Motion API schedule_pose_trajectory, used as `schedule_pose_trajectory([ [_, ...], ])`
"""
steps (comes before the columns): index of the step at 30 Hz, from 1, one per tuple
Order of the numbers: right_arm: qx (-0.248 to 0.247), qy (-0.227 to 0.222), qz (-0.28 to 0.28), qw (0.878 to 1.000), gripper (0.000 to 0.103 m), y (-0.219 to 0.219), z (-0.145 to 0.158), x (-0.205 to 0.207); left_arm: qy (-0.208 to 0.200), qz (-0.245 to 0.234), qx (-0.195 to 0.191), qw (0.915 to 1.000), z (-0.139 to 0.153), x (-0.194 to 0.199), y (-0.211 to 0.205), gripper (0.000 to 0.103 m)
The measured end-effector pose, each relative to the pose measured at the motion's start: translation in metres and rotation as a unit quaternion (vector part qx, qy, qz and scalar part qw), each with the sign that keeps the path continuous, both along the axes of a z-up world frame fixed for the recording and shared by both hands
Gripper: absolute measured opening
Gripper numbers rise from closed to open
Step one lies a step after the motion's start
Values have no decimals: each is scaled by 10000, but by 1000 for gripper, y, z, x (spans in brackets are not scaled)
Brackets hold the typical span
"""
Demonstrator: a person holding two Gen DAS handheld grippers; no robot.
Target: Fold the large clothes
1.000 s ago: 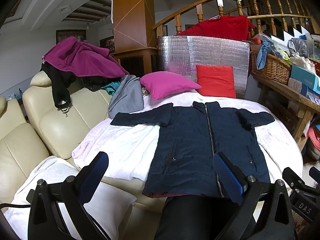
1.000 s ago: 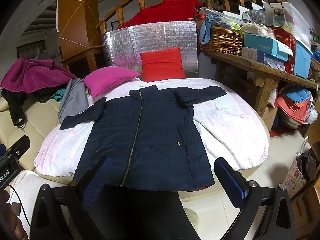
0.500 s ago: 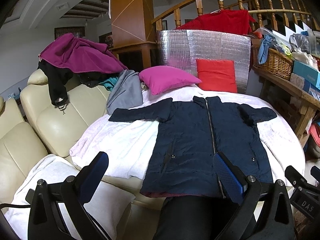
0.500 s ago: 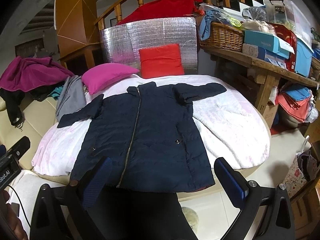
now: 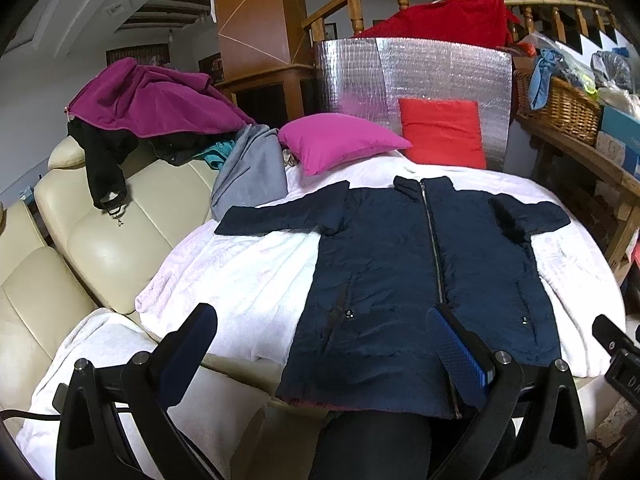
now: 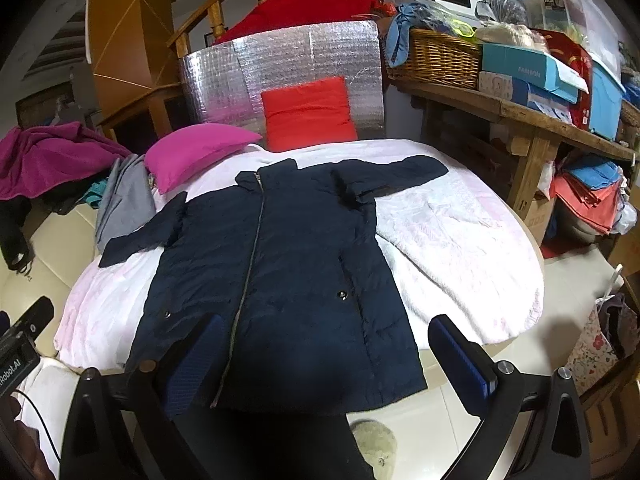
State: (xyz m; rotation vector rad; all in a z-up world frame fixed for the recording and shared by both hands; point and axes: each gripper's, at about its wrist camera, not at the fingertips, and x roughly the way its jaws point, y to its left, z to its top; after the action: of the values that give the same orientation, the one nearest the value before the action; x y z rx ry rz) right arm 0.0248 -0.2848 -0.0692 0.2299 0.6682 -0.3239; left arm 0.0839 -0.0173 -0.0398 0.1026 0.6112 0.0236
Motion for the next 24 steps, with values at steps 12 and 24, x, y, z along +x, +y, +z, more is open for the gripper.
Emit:
schedule_pose_trajectory([
  [12,658,140,-547,9962,103,-134,-19,107,1397,-394,68,9894,-58,148,-65,103],
  [24,3106,-79,-1059,9446,103,-343,-102,259,1930,-116,-148,9810,-126,308,-175,103],
])
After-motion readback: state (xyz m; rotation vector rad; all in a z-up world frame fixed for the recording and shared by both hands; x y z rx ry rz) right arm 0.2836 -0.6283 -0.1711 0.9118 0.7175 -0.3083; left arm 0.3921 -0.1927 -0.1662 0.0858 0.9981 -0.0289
